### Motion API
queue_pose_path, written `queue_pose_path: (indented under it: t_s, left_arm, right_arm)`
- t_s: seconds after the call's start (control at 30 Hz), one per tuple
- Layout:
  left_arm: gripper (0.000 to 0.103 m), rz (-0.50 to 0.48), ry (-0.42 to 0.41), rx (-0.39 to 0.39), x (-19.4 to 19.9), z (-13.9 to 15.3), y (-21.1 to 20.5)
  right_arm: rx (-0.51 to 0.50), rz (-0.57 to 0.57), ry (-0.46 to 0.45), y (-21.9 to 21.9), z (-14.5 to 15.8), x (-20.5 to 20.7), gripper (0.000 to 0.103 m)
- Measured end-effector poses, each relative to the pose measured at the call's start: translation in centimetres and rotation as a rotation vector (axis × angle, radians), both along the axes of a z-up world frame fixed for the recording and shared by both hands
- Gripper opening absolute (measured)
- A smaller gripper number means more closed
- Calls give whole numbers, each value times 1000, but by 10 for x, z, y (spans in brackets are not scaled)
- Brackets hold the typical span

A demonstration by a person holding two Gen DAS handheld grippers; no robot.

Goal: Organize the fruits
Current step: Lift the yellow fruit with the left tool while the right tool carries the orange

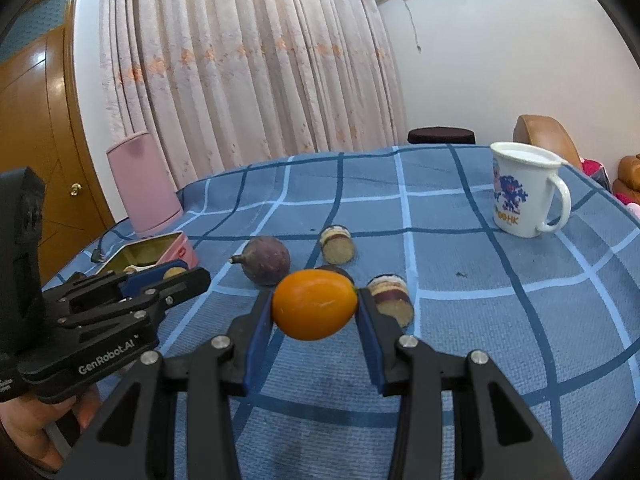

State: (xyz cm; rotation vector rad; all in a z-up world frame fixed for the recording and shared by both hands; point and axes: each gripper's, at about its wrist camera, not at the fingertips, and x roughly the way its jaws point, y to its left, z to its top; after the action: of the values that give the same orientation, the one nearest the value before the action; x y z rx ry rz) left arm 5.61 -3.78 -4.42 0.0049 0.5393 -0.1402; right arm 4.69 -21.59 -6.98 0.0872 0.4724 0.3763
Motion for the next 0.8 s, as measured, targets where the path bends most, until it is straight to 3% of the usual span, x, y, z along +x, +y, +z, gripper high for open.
queue_pose_path:
  t_s: [0.8]
  left_arm:
    - [29,22,-104,13,-21,8,2]
  right_arm:
    - [6,17,-136,0,8,-23,44]
